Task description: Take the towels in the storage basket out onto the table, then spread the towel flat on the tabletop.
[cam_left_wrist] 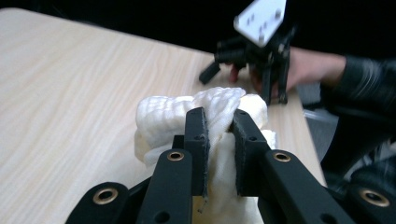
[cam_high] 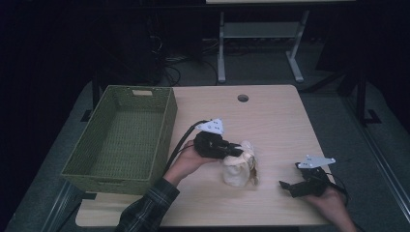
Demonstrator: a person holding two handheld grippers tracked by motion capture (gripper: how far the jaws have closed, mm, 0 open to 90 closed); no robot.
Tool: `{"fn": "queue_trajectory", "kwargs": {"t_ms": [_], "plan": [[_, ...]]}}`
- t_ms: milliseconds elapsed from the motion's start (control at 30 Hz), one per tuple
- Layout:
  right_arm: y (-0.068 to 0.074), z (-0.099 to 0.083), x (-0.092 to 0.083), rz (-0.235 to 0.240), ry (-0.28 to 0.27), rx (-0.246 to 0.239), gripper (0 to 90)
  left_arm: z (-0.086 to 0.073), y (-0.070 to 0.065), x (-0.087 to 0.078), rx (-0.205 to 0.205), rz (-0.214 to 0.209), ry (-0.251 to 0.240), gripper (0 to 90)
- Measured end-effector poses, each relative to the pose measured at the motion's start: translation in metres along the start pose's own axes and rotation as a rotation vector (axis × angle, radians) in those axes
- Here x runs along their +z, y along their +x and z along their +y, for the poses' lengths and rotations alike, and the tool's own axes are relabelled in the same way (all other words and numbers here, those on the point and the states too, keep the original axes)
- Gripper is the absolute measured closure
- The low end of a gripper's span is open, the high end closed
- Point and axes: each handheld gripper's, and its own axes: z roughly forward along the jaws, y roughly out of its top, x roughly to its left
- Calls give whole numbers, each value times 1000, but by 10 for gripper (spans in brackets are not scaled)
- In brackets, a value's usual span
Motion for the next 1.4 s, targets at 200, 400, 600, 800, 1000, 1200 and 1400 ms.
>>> {"fn": "queue_trajectory", "kwargs": {"t_ms": [200,400,600,800,1000,1200,1400], "plan": [[0,0,0,0,0,1,22,-12,4,10,-17,-7,36,776],[0,0,0,0,-2,2,22,-24,7,21,-24,-15,88,770],[0,0,0,0,0,4,22,-31,7,31,-42,-23,130,683],[1,0,0,-1,-8,9,37,-26,5,20,-42,27,108,429],[0,4,-5,55,-17,31,161,-29,5,4,-59,81,98,408],[7,11,-3,117,-50,21,222,-38,4,-4,-77,129,105,416],[13,17,-2,166,-94,9,270,-44,-17,-1,-51,113,115,420]]}}
